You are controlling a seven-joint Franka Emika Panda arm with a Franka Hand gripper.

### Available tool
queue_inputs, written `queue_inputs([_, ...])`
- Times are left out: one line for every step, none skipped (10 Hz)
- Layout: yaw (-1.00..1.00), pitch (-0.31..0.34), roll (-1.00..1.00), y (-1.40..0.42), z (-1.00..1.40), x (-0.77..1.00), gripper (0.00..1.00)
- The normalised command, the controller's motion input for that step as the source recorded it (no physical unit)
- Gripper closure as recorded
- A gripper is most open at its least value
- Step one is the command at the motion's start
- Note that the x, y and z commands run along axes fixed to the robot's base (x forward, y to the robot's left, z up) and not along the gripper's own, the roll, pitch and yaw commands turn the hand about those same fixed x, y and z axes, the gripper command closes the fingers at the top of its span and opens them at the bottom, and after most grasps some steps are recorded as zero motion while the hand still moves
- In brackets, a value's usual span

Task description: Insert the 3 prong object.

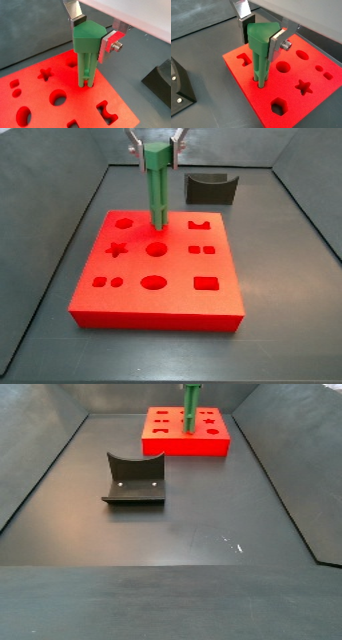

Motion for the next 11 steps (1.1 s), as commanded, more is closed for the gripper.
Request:
queue_inputs([0.22, 0.000, 0.10, -0.05, -0.26, 0.40, 1.00])
queue_inputs([0.00, 0.000, 0.21, -0.04, -0.31, 0.21, 1.00])
queue_inputs([0.00, 0.000, 0.26, -0.04, -0.32, 0.11, 1.00])
queue_inputs([0.00, 0.030, 0.35, -0.05, -0.29, 0.05, 1.00])
queue_inputs([-0.01, 0.050, 0.37, -0.07, -0.28, 0.07, 1.00])
queue_inputs([0.00, 0.000, 0.27, -0.07, -0.31, 0.00, 1.00])
queue_inputs([0.00, 0.000, 0.12, -0.05, -0.40, 0.00, 1.00])
queue_inputs([0.00, -0.021, 0.10, -0.01, -0.48, 0.00, 1.00])
queue_inputs([0.00, -0.004, 0.14, -0.01, -0.59, -0.02, 1.00])
queue_inputs([0.00, 0.000, 0.11, -0.03, -0.39, 0.00, 1.00])
queue_inputs([0.00, 0.000, 0.00, 0.00, 0.00, 0.00, 1.00])
